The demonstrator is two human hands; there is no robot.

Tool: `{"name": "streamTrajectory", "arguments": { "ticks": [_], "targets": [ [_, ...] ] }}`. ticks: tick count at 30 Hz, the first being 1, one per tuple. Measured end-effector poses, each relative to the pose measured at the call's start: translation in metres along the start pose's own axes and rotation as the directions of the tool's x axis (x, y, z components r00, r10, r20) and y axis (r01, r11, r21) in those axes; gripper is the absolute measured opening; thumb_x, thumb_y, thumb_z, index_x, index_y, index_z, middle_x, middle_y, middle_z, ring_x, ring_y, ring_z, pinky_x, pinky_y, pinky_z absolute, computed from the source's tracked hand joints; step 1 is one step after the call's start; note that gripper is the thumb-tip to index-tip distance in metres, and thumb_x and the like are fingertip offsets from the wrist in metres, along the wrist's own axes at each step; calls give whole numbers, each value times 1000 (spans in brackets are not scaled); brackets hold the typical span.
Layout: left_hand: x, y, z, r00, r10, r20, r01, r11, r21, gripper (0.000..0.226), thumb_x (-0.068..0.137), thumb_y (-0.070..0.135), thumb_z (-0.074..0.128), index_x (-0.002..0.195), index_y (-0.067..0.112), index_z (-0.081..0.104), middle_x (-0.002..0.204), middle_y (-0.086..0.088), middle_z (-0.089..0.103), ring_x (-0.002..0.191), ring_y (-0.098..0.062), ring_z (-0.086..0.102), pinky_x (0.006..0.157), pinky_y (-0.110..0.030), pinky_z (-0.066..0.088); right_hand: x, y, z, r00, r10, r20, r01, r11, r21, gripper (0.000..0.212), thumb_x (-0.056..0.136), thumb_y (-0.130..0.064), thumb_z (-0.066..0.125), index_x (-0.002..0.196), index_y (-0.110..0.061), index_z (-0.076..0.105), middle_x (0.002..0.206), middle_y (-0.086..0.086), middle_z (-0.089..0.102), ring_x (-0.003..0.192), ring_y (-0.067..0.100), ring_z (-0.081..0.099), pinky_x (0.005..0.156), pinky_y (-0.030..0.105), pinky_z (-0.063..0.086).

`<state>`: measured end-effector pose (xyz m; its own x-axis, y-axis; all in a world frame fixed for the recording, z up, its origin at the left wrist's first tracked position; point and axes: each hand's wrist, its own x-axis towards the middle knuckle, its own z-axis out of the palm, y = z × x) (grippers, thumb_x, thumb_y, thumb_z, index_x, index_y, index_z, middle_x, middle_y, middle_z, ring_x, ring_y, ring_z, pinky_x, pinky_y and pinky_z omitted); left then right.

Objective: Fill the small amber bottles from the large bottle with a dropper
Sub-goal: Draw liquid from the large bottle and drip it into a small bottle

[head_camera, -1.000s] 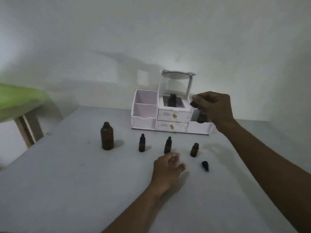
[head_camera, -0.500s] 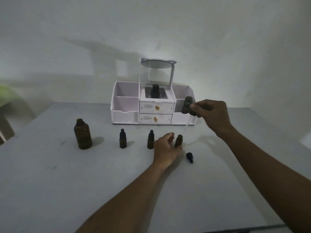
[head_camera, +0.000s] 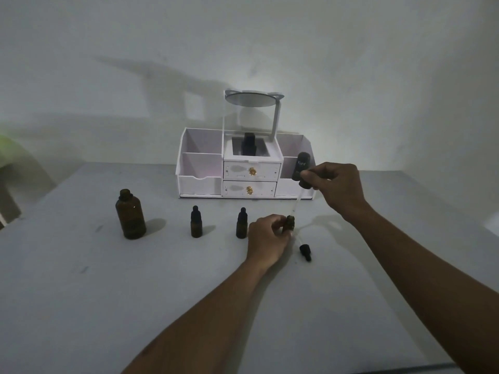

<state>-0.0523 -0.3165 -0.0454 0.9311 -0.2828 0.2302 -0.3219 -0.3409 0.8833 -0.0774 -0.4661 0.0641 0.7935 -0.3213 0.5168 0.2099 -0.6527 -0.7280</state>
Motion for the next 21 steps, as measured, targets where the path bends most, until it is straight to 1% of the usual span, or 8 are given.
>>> {"name": "streamTrajectory", "arguments": {
  "ticks": [3, 6, 10, 13, 15, 18, 19, 21],
  "targets": [
    [1, -1, 1, 1000, 4, -3, -4, 1000, 7, 35, 84, 18, 76, 119, 14, 70, 115, 0, 72, 104, -12, 67, 100, -32, 51, 0, 0, 1, 1000, -19, -4, 19, 1000, -13, 7, 86, -21, 76, 85, -15, 80, 73, -5, 76, 64, -8, 67, 67, 2, 46],
    [1, -2, 1, 1000, 4, -13, -4, 1000, 0, 32, 84, 18, 75, 116, 15, 71, 112, 1, 72, 102, -10, 67, 98, -31, 52, -1, 0, 1, 1000, -29, -5, 29, 999, -24, 7, 87, -19, 76, 84, -14, 79, 72, -7, 75, 64, -10, 66, 67, -1, 44],
    [1, -2, 1, 1000, -1, -10, 1, 1000, 3, 33, 85, 18, 75, 118, 15, 70, 114, 0, 72, 104, -12, 66, 100, -32, 51, -1, 1, 2, 999, -43, -8, 43, 998, -48, 7, 87, -18, 76, 81, -19, 78, 70, -14, 72, 66, -12, 65, 66, -4, 41],
    [1, -2, 1, 1000, 2, -11, -2, 1000, -1, 32, 85, 17, 75, 117, 14, 70, 114, -1, 72, 104, -13, 66, 100, -33, 51, -2, 1, 4, 998, -59, -6, 59, 997, -49, 6, 87, -17, 76, 82, -18, 79, 71, -13, 72, 65, -12, 65, 66, -3, 41],
    [1, -2, 0, 1000, 1, -13, -1, 1000, -2, 33, 85, 17, 74, 117, 14, 70, 114, -1, 72, 105, -13, 66, 100, -33, 50, -3, 0, 5, 998, -65, -2, 65, 997, -51, 5, 87, -19, 76, 82, -21, 78, 71, -13, 73, 66, -11, 66, 66, -2, 42],
    [0, -2, -1, 1000, -3, 3, 3, 1000, 2, 34, 86, 17, 74, 119, 14, 69, 117, 0, 71, 108, -12, 65, 101, -31, 49, -2, -4, 5, 998, -62, -6, 62, 996, -57, 5, 86, -22, 77, 82, -26, 76, 70, -19, 71, 68, -11, 66, 65, -3, 42],
    [-1, -2, -1, 1000, -7, 10, 7, 1000, 1, 36, 86, 18, 74, 121, 15, 68, 119, 0, 70, 109, -12, 64, 102, -30, 49, -2, -8, 4, 998, -68, -20, 66, 996, -59, 4, 86, -21, 77, 83, -24, 76, 70, -19, 70, 67, -13, 65, 65, -3, 42],
    [-4, -4, -4, 1000, -15, 17, 16, 1000, -15, 44, 85, 21, 74, 127, 15, 63, 123, 0, 68, 112, -10, 62, 101, -25, 47, -2, -19, 2, 993, -102, -53, 99, 994, -53, 1, 86, -17, 77, 86, -18, 78, 70, -14, 70, 65, -15, 64, 63, -2, 43]
  ]
}}
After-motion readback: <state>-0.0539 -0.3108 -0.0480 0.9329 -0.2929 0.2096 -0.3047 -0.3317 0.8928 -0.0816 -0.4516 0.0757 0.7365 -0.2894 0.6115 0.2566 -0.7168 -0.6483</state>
